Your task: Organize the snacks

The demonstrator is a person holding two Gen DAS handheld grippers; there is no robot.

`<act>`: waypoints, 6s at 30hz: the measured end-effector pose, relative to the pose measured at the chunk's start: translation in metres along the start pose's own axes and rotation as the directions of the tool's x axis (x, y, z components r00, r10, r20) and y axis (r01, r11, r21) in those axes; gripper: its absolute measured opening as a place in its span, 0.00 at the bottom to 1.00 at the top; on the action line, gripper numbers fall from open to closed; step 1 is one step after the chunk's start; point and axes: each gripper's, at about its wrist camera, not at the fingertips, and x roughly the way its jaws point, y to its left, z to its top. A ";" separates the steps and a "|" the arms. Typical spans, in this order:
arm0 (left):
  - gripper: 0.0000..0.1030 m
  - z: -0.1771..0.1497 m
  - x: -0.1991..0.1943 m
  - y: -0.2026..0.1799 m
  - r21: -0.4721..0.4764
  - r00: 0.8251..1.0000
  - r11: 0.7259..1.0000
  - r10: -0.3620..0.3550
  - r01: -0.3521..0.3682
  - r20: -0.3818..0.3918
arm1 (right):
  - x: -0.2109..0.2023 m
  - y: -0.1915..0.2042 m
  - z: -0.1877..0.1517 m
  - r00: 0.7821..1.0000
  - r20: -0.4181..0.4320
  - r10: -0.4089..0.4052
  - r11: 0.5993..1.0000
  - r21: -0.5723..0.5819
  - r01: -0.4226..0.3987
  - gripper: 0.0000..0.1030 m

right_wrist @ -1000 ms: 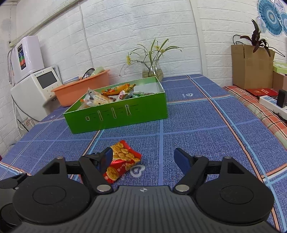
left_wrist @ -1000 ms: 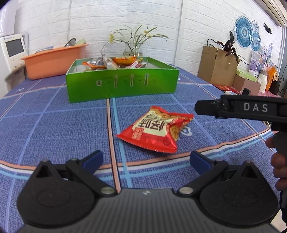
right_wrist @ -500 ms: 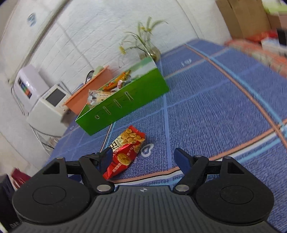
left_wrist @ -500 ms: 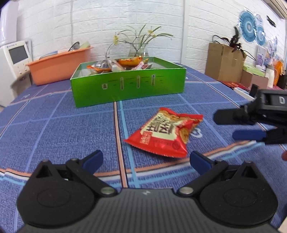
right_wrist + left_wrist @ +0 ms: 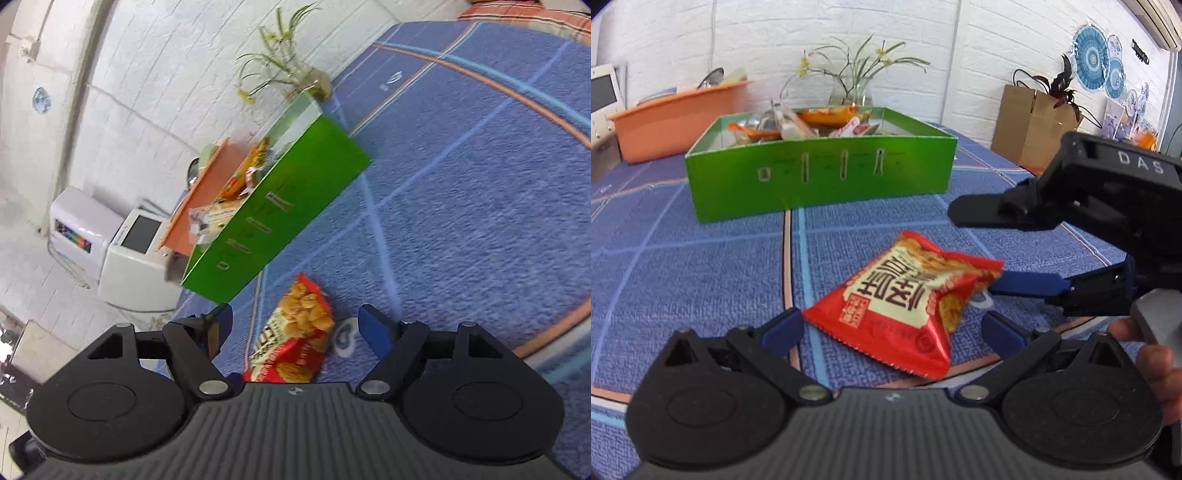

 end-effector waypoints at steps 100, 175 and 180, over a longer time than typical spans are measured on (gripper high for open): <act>0.82 0.181 0.098 0.054 -0.011 0.977 0.994 0.112 -0.112 0.180 | 0.106 0.062 0.140 0.975 0.217 0.050 0.935 -0.352 0.031 0.34; 1.00 0.077 -0.042 0.059 -0.190 0.879 0.926 0.372 -0.327 0.299 | 0.033 0.103 0.023 0.854 0.445 -0.268 0.672 -0.549 0.497 1.00; 1.00 0.052 -0.069 0.042 -0.130 0.883 0.934 0.357 -0.333 0.305 | 0.004 0.103 -0.005 0.860 0.434 -0.269 0.692 -0.533 0.486 1.00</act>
